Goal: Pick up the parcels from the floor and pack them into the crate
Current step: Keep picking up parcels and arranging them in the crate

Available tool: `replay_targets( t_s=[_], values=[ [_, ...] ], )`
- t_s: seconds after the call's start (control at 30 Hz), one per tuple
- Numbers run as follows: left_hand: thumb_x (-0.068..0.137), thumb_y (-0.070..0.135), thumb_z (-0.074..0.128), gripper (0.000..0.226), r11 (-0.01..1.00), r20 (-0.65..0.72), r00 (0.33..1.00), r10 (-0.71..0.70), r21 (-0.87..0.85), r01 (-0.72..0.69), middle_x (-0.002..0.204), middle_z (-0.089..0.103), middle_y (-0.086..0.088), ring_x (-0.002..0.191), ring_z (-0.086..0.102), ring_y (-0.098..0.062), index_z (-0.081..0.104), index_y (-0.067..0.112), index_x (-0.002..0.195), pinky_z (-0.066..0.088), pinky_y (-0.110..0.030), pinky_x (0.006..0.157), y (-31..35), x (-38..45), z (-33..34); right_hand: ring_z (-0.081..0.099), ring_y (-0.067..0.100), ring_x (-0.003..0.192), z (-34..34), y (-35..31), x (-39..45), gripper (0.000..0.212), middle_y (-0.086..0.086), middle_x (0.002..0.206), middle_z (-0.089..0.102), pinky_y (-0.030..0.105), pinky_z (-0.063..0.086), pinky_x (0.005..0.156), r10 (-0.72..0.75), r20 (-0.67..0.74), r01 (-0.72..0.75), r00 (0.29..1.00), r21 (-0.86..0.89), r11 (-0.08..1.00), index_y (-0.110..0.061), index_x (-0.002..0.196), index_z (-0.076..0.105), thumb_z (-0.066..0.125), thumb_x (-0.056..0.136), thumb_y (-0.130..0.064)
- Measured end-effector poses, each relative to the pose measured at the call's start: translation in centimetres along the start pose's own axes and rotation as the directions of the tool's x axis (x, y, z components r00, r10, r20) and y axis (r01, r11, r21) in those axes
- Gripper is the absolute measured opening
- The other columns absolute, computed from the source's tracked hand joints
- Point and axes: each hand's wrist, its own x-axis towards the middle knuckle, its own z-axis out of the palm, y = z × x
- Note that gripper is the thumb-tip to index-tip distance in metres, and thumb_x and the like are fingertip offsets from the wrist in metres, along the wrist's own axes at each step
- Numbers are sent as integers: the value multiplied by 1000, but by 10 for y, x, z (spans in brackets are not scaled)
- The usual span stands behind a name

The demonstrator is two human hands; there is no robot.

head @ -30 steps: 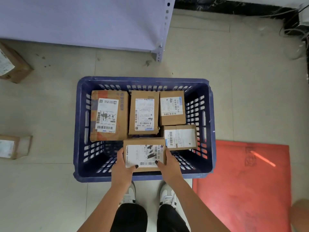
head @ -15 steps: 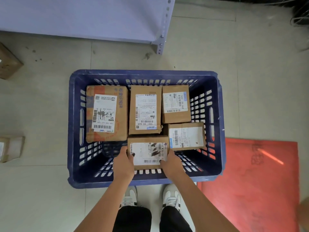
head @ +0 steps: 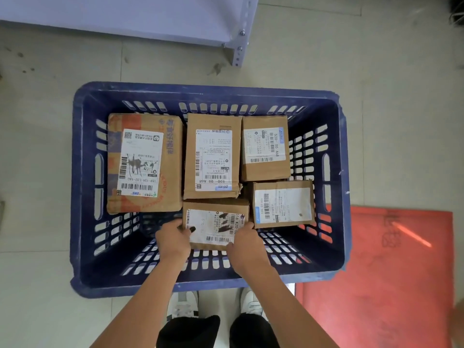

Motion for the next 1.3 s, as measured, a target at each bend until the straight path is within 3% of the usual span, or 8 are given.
replay_targets(
  t_s=[0.2,0.37,0.6,0.7,0.83,0.97,1.17,1.3],
  values=[
    [81,8,65,16,1000,19,1000,25,-3,-25,82,74,-16,68,61,-20,74,6,95,43,-25,63,-6,1,-9,60,30,111,-2,-3,5,50,19,126,54,34,52,85,-18,-17,15,1000,-141,990,8,135,31,50,92,-9],
    [82,6,64,17,999,-2,999,36,15,-36,84,74,-14,61,55,-14,75,7,95,39,-19,51,-4,7,-8,58,31,110,1,-5,10,36,18,125,50,36,51,86,-63,0,61,998,-195,979,4,126,43,49,91,-3],
    [79,8,68,18,998,-61,998,27,-50,-30,83,75,-11,64,60,-14,75,9,95,47,-23,67,-10,6,-13,62,28,103,5,7,13,31,15,115,59,31,51,78,-111,-54,107,992,-76,991,-2,122,42,49,92,-5],
    [79,7,68,17,997,-71,997,19,-72,-24,82,76,-10,67,63,-15,75,9,94,51,-24,68,-11,4,-11,62,32,99,2,12,17,35,20,111,60,34,49,72,-160,-47,159,986,-34,987,0,126,39,45,92,-3],
    [79,6,68,17,999,-82,997,14,-43,-18,84,75,-13,59,57,-9,75,7,95,40,-14,54,-12,5,-5,64,31,94,8,14,23,41,20,107,61,29,42,63,-173,-6,173,985,8,985,2,131,34,45,92,-2],
    [82,10,66,17,1000,-66,998,-16,-17,15,88,74,-14,67,58,-15,74,8,97,40,-22,62,-10,15,3,63,31,100,17,9,29,65,20,114,60,33,50,74,-131,-7,131,991,39,991,0,145,11,47,92,-4],
    [84,12,63,20,999,-58,998,-37,31,39,96,73,-17,92,65,-27,72,6,102,39,-21,71,-13,30,13,58,29,112,25,5,37,79,20,125,55,33,50,84,-94,25,96,995,-95,991,4,146,0,53,87,-1],
    [86,20,62,20,993,-5,1000,-20,116,20,94,73,-14,88,66,-26,74,7,96,39,-19,60,-13,39,17,60,29,110,20,-8,46,47,21,128,49,33,52,84,-155,42,160,987,-295,942,7,132,38,50,87,6]
  ],
)
